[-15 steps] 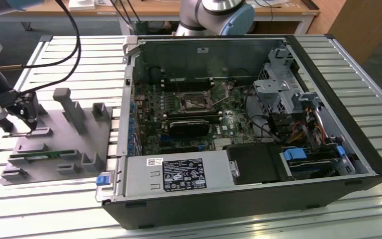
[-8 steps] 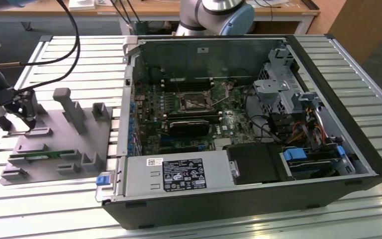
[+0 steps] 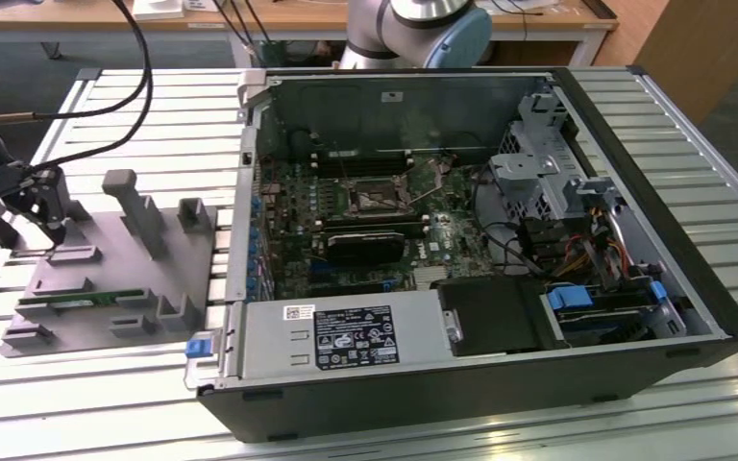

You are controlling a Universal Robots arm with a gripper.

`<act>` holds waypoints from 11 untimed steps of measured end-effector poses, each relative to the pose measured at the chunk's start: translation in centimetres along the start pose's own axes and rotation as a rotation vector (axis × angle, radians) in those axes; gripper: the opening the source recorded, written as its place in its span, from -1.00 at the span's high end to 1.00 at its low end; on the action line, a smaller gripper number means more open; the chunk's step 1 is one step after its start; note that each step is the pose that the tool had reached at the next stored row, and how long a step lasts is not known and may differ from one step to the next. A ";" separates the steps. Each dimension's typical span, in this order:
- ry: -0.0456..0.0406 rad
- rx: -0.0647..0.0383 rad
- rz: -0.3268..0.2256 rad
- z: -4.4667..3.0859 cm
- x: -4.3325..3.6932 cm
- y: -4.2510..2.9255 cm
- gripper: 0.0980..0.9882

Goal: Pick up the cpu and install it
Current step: 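Pick up the cpu and move it towards the insertion slot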

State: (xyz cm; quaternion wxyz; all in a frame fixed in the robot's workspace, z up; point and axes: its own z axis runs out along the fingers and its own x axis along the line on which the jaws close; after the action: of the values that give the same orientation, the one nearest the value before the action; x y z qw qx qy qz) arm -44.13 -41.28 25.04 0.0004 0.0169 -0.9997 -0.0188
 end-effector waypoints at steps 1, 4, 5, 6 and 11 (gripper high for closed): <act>0.0000 0.000 0.000 -0.07 0.00 0.00 0.03; 0.0000 0.000 0.000 -0.33 0.00 0.01 0.03; -0.0001 0.000 0.000 -0.43 0.00 0.02 0.03; 0.0000 0.000 0.000 -0.52 0.00 0.02 0.03; 0.0000 0.000 0.000 -0.95 0.00 0.04 0.03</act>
State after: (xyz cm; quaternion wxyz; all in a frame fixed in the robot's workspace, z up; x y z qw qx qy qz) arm -44.13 -41.28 25.99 0.0004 0.0169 -0.9997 -0.0188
